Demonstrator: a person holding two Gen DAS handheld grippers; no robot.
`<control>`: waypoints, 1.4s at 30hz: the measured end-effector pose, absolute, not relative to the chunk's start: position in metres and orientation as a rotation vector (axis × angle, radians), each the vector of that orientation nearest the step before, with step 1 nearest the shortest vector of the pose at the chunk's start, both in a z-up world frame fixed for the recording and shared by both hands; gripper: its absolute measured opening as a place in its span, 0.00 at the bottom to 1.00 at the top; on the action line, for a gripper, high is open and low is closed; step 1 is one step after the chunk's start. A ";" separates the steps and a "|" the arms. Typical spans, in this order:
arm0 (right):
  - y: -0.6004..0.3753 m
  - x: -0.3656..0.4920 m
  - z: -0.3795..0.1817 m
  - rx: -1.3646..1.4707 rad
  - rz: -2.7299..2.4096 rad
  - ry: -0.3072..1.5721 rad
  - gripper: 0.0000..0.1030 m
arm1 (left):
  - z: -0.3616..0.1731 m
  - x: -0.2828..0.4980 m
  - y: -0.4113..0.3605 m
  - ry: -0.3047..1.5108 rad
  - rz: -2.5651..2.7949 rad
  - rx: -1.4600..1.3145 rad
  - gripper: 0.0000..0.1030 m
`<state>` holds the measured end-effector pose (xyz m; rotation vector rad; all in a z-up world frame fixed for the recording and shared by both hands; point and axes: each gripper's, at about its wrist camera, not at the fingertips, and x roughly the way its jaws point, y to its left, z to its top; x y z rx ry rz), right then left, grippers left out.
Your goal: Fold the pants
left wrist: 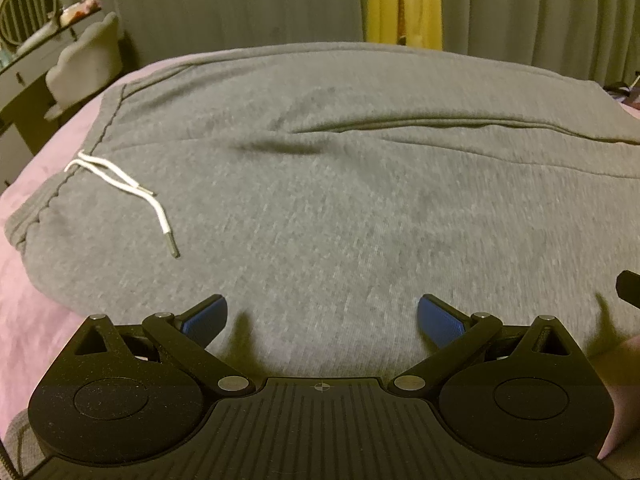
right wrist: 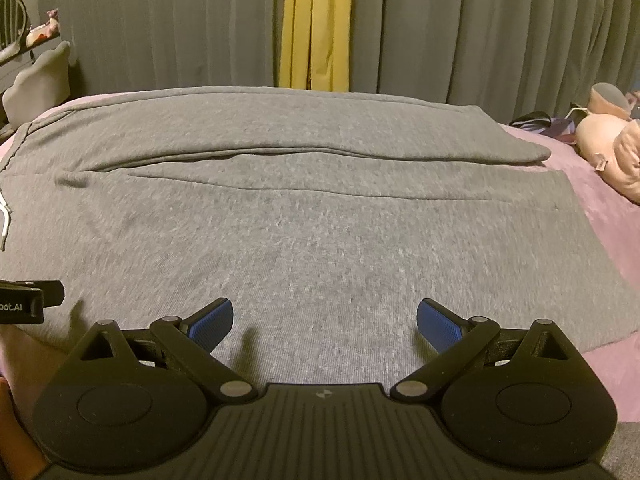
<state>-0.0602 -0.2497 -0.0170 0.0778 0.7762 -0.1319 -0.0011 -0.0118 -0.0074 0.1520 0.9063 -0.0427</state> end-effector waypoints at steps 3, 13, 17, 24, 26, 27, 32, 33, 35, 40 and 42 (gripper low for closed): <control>-0.249 -0.061 -0.017 0.078 -0.137 0.779 0.96 | -0.008 0.000 -0.013 0.911 -0.044 0.156 1.00; -0.251 -0.062 -0.017 0.092 -0.132 0.777 0.96 | -0.009 0.000 -0.014 0.919 -0.043 0.160 1.00; -0.249 -0.062 -0.016 0.081 -0.123 0.783 0.96 | -0.009 0.000 -0.014 0.921 -0.044 0.161 1.00; -0.247 -0.060 -0.017 0.071 -0.123 0.797 0.96 | -0.011 0.002 -0.014 0.929 -0.043 0.157 1.00; -0.248 -0.060 -0.017 0.074 -0.123 0.801 0.96 | -0.011 0.003 -0.014 0.931 -0.043 0.154 1.00; -0.248 -0.060 -0.017 0.075 -0.120 0.805 0.96 | -0.012 0.003 -0.014 0.931 -0.043 0.153 1.00; -0.248 -0.060 -0.016 0.082 -0.094 0.807 0.96 | -0.012 0.004 -0.014 0.933 -0.048 0.148 1.00; -0.247 -0.060 -0.016 0.084 -0.090 0.806 0.96 | -0.012 0.004 -0.014 0.934 -0.047 0.148 1.00; -0.248 -0.060 -0.015 0.098 -0.084 0.803 0.96 | -0.012 0.005 -0.013 0.937 -0.046 0.144 1.00; -0.258 -0.057 -0.017 0.170 -0.072 0.832 0.95 | -0.011 0.009 -0.010 0.933 -0.039 0.118 1.00; -0.262 -0.053 -0.019 0.202 -0.068 0.856 0.91 | -0.011 0.011 -0.009 0.938 -0.036 0.110 1.00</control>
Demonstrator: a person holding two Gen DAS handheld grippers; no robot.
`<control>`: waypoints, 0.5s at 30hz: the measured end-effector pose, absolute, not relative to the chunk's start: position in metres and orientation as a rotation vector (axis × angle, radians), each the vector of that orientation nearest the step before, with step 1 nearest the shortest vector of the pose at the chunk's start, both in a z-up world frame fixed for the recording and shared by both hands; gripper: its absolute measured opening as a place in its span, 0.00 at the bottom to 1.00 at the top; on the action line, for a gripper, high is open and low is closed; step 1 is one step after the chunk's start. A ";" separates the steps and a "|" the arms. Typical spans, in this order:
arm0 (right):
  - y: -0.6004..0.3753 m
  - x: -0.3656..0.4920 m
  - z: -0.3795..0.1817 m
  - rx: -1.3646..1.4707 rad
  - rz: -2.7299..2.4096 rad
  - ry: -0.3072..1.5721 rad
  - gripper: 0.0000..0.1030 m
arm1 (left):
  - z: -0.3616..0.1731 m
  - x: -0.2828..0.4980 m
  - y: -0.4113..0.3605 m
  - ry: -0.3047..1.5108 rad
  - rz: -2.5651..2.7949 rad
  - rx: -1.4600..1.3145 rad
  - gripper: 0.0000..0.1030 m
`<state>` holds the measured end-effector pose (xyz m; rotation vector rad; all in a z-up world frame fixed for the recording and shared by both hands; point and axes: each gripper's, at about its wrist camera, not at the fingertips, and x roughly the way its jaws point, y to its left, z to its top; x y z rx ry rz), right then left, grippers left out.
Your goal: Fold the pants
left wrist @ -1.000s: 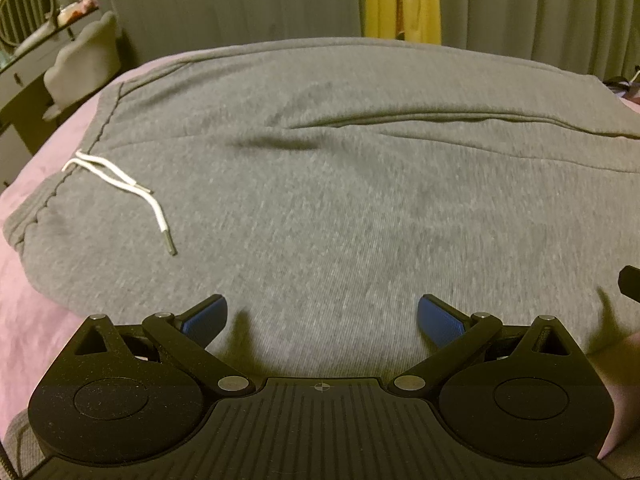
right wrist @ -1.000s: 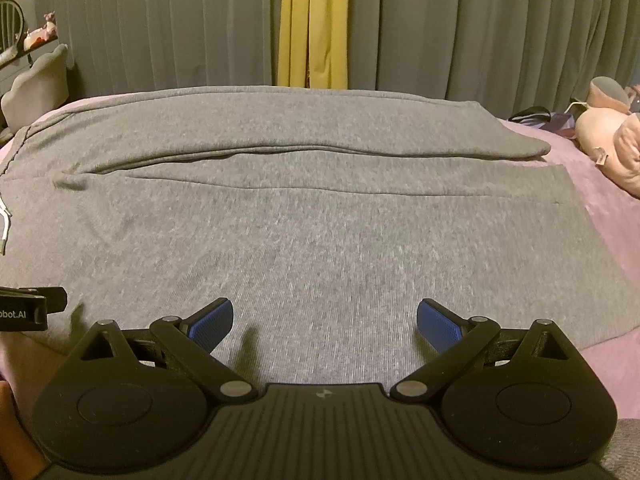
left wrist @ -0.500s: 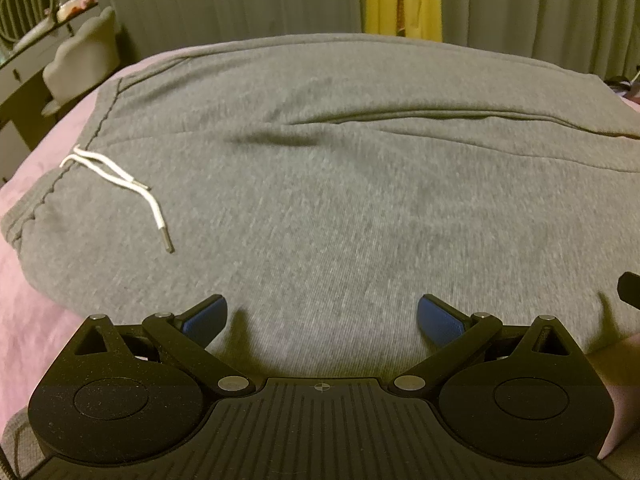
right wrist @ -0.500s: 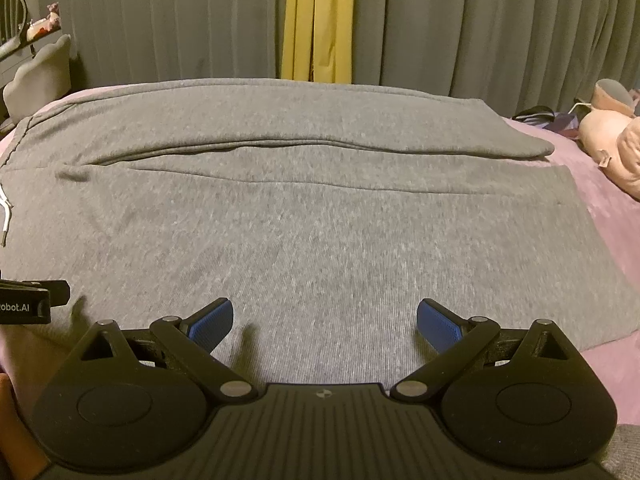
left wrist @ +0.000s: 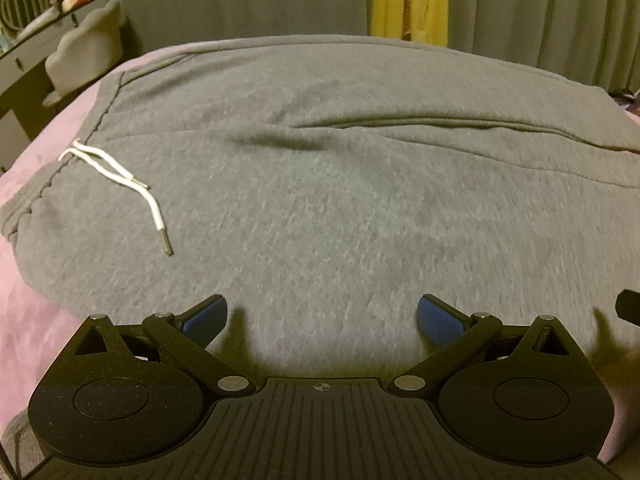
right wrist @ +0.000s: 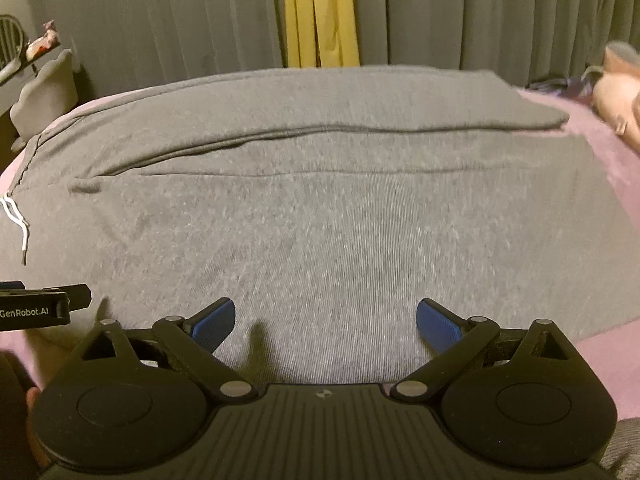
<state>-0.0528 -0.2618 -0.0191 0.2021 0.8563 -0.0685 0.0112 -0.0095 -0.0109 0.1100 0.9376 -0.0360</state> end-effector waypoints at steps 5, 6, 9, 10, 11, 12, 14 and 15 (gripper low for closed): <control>-0.274 -0.041 -0.023 0.285 -0.045 0.903 0.76 | -0.012 0.019 -0.003 0.957 -0.036 0.072 1.00; -0.276 -0.037 -0.024 0.298 -0.042 0.915 0.69 | -0.012 0.021 -0.002 0.960 -0.030 0.062 1.00; -0.285 -0.022 -0.025 0.336 -0.029 0.938 0.42 | -0.006 0.030 0.007 0.938 -0.011 0.022 1.00; -0.289 -0.015 -0.023 0.351 -0.026 0.936 0.36 | -0.003 0.035 0.011 0.923 0.002 0.005 1.00; -0.295 -0.007 -0.021 0.369 -0.021 0.935 0.35 | 0.001 0.042 0.018 0.898 0.023 -0.020 1.00; -0.301 0.003 -0.018 0.387 -0.018 0.928 0.35 | 0.005 0.051 0.026 0.867 0.056 -0.049 1.00; -0.315 0.032 -0.008 0.400 -0.038 0.891 0.34 | 0.008 0.071 0.046 0.813 0.157 -0.096 1.00; -0.322 0.049 -0.002 0.388 -0.058 0.871 0.34 | 0.007 0.079 0.054 0.787 0.206 -0.108 1.00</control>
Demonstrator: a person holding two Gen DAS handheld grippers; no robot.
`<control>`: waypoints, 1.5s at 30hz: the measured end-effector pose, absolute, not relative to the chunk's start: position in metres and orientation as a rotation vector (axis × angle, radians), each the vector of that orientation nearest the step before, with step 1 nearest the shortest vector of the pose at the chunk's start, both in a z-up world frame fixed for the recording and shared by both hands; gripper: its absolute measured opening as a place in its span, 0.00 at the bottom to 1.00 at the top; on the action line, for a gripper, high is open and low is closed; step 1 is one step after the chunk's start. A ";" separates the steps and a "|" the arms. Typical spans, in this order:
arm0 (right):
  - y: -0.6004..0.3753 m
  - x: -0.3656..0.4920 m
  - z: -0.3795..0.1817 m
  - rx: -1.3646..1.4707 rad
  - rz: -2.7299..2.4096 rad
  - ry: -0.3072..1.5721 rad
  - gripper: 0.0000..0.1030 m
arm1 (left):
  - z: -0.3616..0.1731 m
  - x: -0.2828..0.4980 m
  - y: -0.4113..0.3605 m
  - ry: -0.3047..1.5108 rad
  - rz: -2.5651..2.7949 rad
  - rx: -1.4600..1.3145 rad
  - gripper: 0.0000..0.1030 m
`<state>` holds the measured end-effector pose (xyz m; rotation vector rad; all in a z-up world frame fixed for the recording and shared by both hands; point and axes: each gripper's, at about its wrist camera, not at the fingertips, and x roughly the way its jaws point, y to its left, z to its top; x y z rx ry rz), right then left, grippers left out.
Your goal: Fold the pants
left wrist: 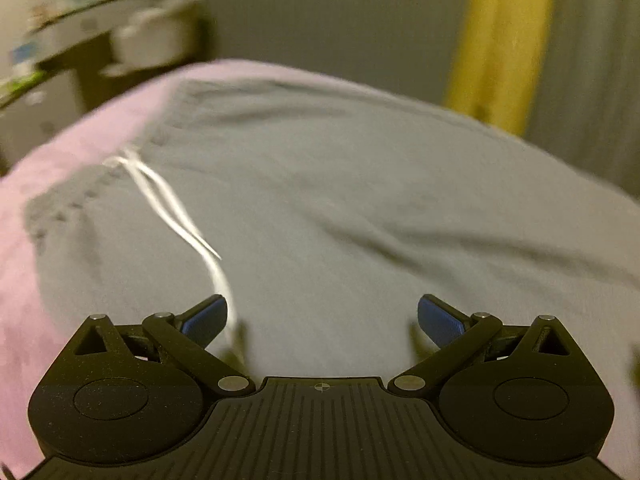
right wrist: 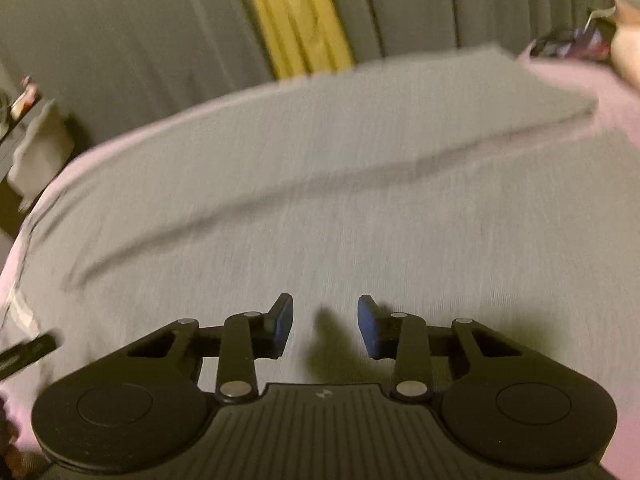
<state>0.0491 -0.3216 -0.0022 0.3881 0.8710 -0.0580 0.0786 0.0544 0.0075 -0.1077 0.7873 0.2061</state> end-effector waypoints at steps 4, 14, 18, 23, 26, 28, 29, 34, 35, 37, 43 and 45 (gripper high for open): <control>-0.355 0.143 0.014 0.393 -0.177 0.818 0.38 | -0.005 0.096 0.081 0.654 0.435 -0.074 1.00; -0.409 0.354 -0.012 0.708 -0.453 0.886 0.66 | -0.015 0.099 0.077 0.494 0.402 -0.058 1.00; -0.413 0.383 -0.038 0.732 -0.601 0.915 0.68 | -0.018 0.097 0.071 0.468 0.365 -0.047 1.00; -0.402 0.396 -0.043 0.575 -0.671 0.920 0.46 | -0.027 0.109 0.077 0.531 0.384 -0.069 1.00; -0.401 0.389 -0.037 0.493 -0.638 0.912 0.13 | -0.029 0.109 0.083 0.540 0.417 -0.099 1.00; -0.407 0.373 -0.033 0.533 -0.581 0.877 0.02 | -0.030 0.108 0.086 0.555 0.428 -0.115 1.00; -0.413 0.359 -0.028 0.577 -0.557 0.844 0.02 | -0.029 0.108 0.086 0.555 0.435 -0.117 1.00; -0.421 0.239 0.005 0.695 -0.427 0.617 0.02 | -0.023 0.099 0.087 0.523 0.473 -0.130 1.00; -0.419 0.210 0.008 0.714 -0.409 0.582 0.02 | -0.022 0.097 0.087 0.515 0.477 -0.133 1.00; -0.411 0.138 0.010 0.750 -0.380 0.533 0.02 | -0.019 0.094 0.085 0.508 0.479 -0.132 1.00; -0.386 0.010 -0.039 0.757 -0.337 0.690 0.05 | -0.007 0.084 0.085 0.479 0.435 -0.155 1.00; -0.404 0.008 -0.047 0.861 -0.376 0.738 0.08 | -0.001 0.084 0.088 0.502 0.379 -0.189 1.00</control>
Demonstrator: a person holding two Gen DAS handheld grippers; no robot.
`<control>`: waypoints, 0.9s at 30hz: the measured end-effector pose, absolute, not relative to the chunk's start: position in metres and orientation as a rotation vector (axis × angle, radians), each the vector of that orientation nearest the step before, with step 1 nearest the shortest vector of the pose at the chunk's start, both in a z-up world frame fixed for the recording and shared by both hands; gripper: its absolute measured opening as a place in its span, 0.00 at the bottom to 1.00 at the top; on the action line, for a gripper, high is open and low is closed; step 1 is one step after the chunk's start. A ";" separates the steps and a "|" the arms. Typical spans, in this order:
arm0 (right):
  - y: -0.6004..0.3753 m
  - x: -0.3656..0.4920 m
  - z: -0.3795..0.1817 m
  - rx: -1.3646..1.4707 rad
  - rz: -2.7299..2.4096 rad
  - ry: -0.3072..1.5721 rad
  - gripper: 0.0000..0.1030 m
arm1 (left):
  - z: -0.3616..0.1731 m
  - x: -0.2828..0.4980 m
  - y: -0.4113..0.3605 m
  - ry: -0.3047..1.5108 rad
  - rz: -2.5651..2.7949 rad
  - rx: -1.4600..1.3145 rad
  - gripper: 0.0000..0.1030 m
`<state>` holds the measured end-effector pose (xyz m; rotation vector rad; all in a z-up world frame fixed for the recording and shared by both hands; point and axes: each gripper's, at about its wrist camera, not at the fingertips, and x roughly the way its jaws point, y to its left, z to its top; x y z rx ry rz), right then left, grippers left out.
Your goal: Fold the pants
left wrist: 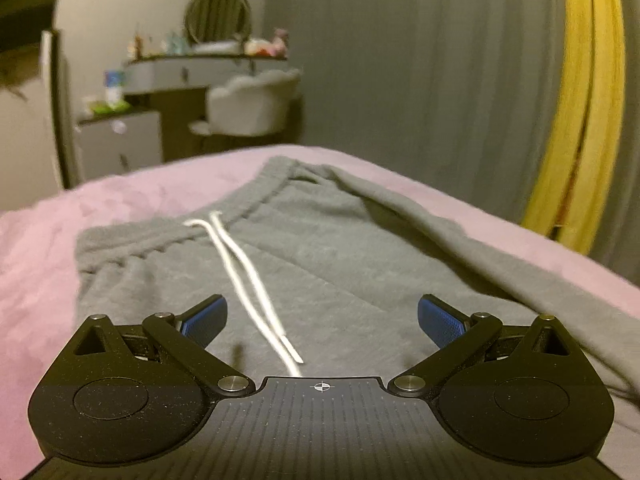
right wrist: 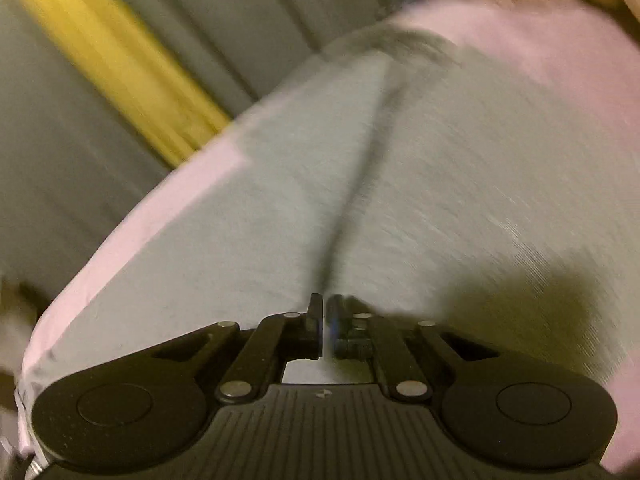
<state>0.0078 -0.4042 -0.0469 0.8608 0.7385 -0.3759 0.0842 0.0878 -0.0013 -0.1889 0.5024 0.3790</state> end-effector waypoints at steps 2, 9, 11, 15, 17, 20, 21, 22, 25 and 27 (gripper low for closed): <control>-0.421 0.010 -0.041 0.899 -0.374 0.685 0.23 | 0.005 0.088 0.091 0.538 0.318 -0.244 1.00; -0.378 0.070 -0.024 0.320 -0.313 0.715 0.42 | 0.036 0.156 0.104 0.615 0.088 -0.380 1.00; -0.365 0.089 -0.038 0.170 -0.349 0.743 0.43 | 0.035 0.188 0.107 0.670 0.072 -0.393 1.00; -0.360 0.099 -0.051 0.048 -0.388 0.686 0.24 | 0.018 0.243 0.119 0.772 0.095 -0.435 1.00; -0.373 0.097 -0.054 0.090 -0.420 0.658 0.09 | 0.006 0.261 0.126 0.799 0.115 -0.503 1.00; -0.403 0.087 -0.054 0.296 -0.417 0.599 0.08 | -0.010 0.278 0.143 0.826 0.117 -0.667 0.80; -0.410 0.084 -0.054 0.354 -0.413 0.575 0.08 | -0.016 0.283 0.148 0.842 0.122 -0.725 0.71; -0.415 0.082 -0.055 0.394 -0.404 0.558 0.09 | -0.021 0.286 0.152 0.853 0.130 -0.762 0.71; -0.418 0.084 -0.062 0.411 -0.409 0.552 0.10 | -0.025 0.292 0.153 0.870 0.140 -0.773 0.61; -0.406 0.089 -0.062 0.355 -0.418 0.558 0.10 | -0.022 0.292 0.146 0.894 0.147 -0.736 0.32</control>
